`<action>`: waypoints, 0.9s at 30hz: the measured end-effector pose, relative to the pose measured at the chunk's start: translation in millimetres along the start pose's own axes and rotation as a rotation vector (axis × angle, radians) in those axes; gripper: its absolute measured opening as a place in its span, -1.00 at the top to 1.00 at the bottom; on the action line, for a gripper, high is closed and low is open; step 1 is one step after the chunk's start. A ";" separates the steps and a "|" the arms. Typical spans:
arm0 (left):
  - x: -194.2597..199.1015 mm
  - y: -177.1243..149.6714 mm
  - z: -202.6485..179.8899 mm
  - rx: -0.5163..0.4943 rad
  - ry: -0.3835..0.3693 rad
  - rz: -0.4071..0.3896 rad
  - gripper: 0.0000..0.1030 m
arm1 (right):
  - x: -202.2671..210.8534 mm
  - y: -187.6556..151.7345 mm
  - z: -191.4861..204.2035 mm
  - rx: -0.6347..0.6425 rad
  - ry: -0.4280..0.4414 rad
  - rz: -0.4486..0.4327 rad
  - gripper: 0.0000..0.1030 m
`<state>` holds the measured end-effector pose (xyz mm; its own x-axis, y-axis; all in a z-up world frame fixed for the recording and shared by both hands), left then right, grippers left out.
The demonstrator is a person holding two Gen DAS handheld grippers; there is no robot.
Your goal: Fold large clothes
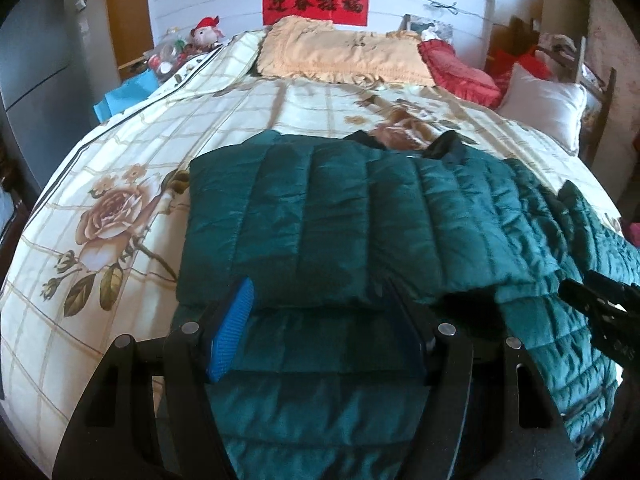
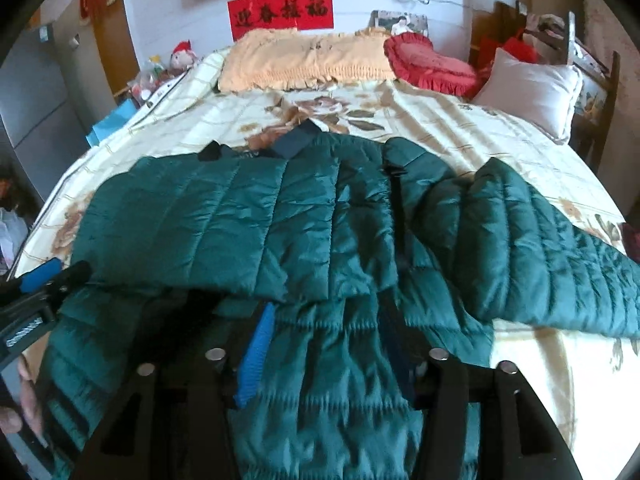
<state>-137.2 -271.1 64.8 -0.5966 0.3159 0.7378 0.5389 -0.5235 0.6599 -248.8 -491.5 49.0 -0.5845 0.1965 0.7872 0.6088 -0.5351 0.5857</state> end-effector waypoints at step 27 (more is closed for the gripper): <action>-48.8 18.6 -42.3 0.028 -0.009 0.098 -0.31 | 26.1 -15.2 -78.4 -0.123 -0.020 -0.001 -0.41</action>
<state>-123.3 -329.7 35.0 -0.5348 0.2716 0.8001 0.6109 -0.5299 0.5882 -315.3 -542.7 45.5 -0.5735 0.2127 0.7911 0.5375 -0.6311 0.5593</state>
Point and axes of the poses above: each gripper's, at about its wrist camera, not at the fingertips, and x roughly against the way its jaws point, z to its left, y to its top, the point moved 2 cm from there along -x, roughly the way its jaws point, and after that the axes turned 13 degrees about -x, right-handed, at the moved point
